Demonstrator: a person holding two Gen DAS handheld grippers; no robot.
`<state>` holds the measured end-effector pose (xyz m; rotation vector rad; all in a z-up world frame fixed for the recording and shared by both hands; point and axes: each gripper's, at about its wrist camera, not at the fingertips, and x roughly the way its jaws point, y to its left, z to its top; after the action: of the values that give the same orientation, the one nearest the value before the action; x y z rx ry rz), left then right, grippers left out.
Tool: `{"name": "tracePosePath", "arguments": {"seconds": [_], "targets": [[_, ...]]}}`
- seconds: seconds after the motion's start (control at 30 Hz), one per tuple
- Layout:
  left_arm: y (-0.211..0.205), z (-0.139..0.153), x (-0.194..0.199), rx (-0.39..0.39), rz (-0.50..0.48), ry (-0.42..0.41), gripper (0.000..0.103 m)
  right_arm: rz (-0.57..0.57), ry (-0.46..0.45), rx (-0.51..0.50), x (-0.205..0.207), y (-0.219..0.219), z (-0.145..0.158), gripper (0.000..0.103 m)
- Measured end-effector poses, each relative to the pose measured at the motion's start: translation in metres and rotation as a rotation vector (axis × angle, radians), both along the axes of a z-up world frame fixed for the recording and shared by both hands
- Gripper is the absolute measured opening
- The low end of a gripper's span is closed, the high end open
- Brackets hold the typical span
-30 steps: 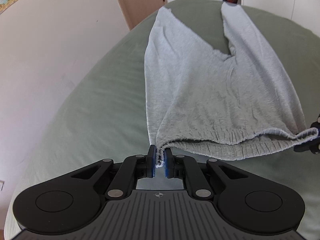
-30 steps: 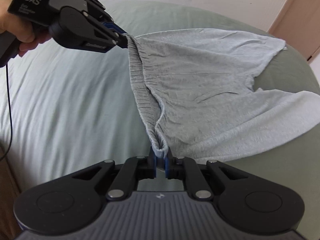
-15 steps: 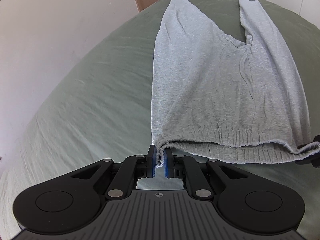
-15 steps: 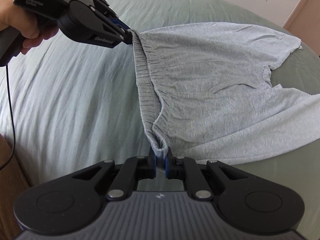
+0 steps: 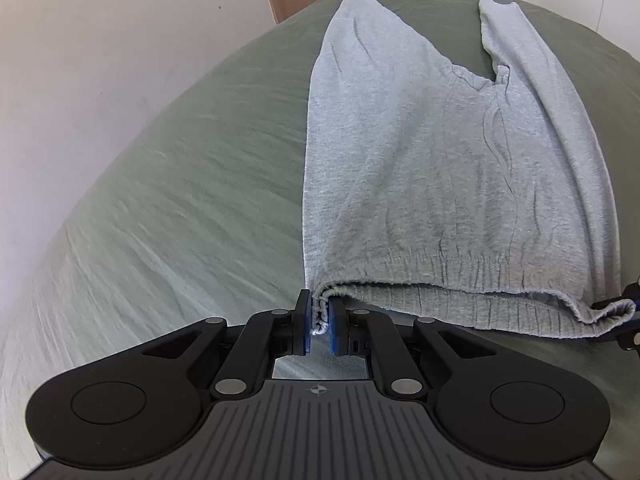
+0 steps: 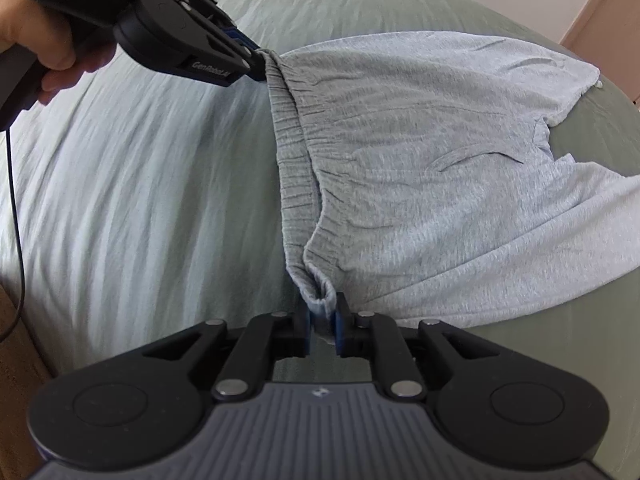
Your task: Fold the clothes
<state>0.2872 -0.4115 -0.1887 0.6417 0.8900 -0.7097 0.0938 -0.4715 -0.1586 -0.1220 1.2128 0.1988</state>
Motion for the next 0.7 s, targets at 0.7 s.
{"name": "tracePosePath", "arguments": {"seconds": [0.7], "targets": [[0.027,0.009,0.011,-0.341,0.215,0.336,0.031,-0.081,-0.099,0.223,-0.038,-0.062,0.040,0.037]]}}
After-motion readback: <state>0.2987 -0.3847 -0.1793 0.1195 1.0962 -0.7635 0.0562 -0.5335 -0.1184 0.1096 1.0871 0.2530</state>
